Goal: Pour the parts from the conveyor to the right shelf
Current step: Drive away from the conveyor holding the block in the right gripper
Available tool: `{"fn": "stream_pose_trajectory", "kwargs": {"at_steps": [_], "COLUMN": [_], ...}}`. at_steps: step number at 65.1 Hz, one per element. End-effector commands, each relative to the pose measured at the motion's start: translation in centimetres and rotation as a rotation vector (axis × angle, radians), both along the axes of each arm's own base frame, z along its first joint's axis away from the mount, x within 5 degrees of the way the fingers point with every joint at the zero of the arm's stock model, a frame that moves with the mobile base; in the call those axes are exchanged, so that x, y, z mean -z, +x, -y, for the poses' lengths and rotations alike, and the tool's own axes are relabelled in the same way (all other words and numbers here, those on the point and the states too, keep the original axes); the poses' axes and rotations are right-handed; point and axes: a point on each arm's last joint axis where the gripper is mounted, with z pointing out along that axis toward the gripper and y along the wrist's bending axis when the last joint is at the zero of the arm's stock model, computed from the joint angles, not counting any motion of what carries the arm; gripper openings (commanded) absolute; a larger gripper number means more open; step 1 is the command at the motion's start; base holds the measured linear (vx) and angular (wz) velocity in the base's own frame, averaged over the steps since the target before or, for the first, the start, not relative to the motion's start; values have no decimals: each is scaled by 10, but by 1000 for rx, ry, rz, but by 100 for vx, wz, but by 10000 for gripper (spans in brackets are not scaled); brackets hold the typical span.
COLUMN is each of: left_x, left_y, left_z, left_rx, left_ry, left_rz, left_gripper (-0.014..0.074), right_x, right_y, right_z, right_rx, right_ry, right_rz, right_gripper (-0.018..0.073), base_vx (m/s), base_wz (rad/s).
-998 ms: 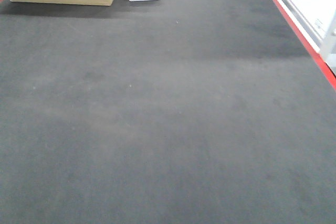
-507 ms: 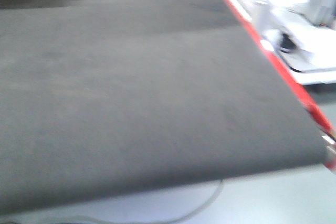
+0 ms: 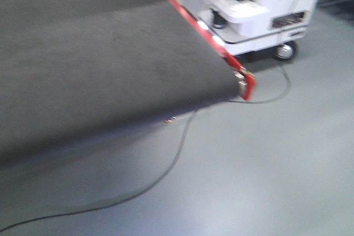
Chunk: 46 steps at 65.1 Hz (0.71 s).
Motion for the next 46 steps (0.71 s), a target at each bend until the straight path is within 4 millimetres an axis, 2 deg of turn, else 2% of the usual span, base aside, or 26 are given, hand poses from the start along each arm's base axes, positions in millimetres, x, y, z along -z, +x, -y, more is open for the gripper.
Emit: {"fn": "stream_pose_trajectory", "kwargs": {"at_steps": [1,29,46], "left_x": [-13,-13,-13], "left_y": [1,1,1], "left_z": [0,0,0], "left_rx": [-2,-2,-2], "left_ry": [-12,-12,-12], "left_rz": [82,82,82], "left_gripper": [-6,-6,-6], "right_x": [-14,-14,-14], "right_y": [2,2,2], "right_z": [1,1,1], "right_rx": [14,14,15], "right_ry": [-3,-3,-4], "right_rz": [83,83,83], "right_gripper": [-4,-4,-4], "base_vx": [-43,-42,-38], "base_wz": [-49,-52,-72]}}
